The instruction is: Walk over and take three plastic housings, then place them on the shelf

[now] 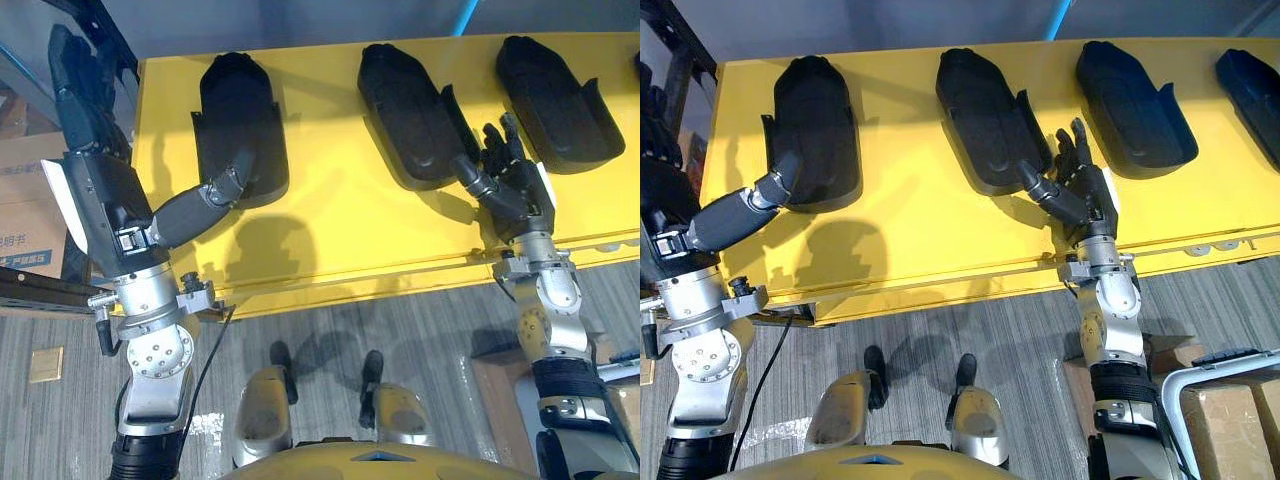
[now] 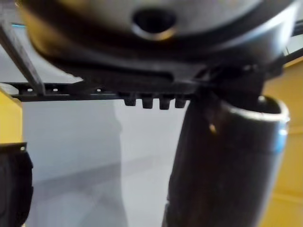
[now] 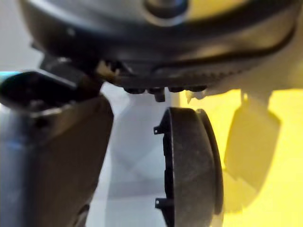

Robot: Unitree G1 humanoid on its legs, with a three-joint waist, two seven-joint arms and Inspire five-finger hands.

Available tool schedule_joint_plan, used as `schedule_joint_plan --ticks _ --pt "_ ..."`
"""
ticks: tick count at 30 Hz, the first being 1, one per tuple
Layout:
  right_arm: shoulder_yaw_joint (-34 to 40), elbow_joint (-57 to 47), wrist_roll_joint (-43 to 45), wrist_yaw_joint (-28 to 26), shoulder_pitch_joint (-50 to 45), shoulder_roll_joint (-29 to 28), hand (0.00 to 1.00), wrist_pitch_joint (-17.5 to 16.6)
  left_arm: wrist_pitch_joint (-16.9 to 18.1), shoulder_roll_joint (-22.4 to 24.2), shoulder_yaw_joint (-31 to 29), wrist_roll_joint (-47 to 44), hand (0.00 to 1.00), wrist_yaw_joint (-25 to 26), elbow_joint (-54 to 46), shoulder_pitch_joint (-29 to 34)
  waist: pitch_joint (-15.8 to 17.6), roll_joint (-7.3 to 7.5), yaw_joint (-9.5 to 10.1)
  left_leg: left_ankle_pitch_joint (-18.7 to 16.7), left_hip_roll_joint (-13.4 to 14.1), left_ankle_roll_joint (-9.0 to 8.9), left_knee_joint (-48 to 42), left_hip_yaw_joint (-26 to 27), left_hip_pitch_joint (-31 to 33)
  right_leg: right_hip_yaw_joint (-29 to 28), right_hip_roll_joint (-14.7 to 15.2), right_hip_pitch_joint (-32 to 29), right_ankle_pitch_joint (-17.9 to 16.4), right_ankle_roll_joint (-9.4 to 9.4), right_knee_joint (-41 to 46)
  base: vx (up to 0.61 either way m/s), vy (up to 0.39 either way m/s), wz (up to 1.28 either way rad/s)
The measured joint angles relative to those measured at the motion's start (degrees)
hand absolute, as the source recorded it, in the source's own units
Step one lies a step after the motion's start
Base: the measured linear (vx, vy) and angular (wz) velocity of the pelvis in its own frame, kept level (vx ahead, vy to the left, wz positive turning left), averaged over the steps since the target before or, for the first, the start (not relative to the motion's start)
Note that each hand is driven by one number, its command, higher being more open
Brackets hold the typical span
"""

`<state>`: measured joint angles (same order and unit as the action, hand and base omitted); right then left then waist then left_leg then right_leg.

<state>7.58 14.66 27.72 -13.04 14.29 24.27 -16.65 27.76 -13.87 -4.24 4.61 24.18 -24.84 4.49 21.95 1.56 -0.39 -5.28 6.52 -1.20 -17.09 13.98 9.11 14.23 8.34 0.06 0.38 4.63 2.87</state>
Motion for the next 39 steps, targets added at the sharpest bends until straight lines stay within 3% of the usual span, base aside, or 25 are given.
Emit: schedule_joint_plan --ticks 22,26,29,34,39 --pt "-2.47 -4.89 -0.52 -1.51 -2.82 -0.77 1.0 1.01 -0.01 0.0 -0.01 -0.06 1.0 -1.21 2.36 0.18 0.21 0.39 0.13 0.01 -0.05 -0.01 0.27 -0.54 -0.46 0.39 -0.09 0.47 -0.15 -0.19 0.15 0.0 0.0 0.0" --pt "-2.07 -7.49 -6.22 2.39 -4.9 -2.69 1.0 0.8 0.0 0.0 -0.01 -0.01 1.0 -1.19 2.36 0.67 0.2 0.39 0.13 -0.02 -0.05 -0.05 0.34 -0.54 -0.76 0.39 -0.09 0.7 -0.27 -0.37 0.15 0.0 0.0 0.0" --pt "-1.37 -11.35 -11.94 8.6 -6.93 -2.8 1.0 0.32 0.0 0.01 -0.01 0.08 1.0 -0.86 2.34 0.73 0.17 0.43 0.24 -0.05 -0.08 -0.09 0.33 -0.46 -0.69 0.29 -0.06 0.57 -0.22 -0.29 0.12 0.0 0.0 0.0" --pt "2.78 -20.77 -14.48 14.73 -8.3 -4.57 1.0 -0.64 -0.12 0.74 0.17 0.33 1.0 -0.26 2.21 2.1 0.11 0.44 -0.2 -0.08 -0.04 -0.12 0.31 -0.24 -0.67 -0.28 -0.08 0.27 -0.08 -0.11 0.1 0.0 0.0 -0.06" --pt "4.62 -26.23 -14.34 14.24 -6.75 -4.54 1.0 -1.46 -0.65 0.74 1.18 0.37 1.0 -0.25 2.2 2.39 -0.24 0.58 -0.98 -0.1 0.0 -0.14 0.29 -0.24 -1.25 -0.41 -0.14 0.84 -0.02 -0.06 0.08 0.0 0.0 -0.01"
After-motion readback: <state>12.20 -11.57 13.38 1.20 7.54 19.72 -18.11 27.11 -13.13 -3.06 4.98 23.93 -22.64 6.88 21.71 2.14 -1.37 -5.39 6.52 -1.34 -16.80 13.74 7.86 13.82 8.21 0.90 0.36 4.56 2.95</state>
